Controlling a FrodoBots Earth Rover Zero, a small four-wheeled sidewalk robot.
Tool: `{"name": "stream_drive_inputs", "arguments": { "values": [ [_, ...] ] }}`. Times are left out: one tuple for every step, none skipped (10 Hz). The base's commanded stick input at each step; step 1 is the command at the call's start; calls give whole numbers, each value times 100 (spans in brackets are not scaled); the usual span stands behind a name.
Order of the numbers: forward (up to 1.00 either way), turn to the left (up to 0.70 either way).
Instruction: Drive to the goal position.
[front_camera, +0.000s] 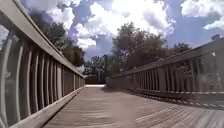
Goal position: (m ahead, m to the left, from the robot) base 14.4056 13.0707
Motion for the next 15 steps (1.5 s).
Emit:
{"name": "stream_drive_inputs", "arguments": {
  "values": [
    [-24,0],
    [0,0],
    [0,0],
    [0,0],
    [0,0],
    [0,0],
    [0,0],
    [0,0],
    [0,0],
    [0,0],
    [70,0],
    [70,0],
    [70,0],
    [70,0],
    [70,0]
  ]
}}
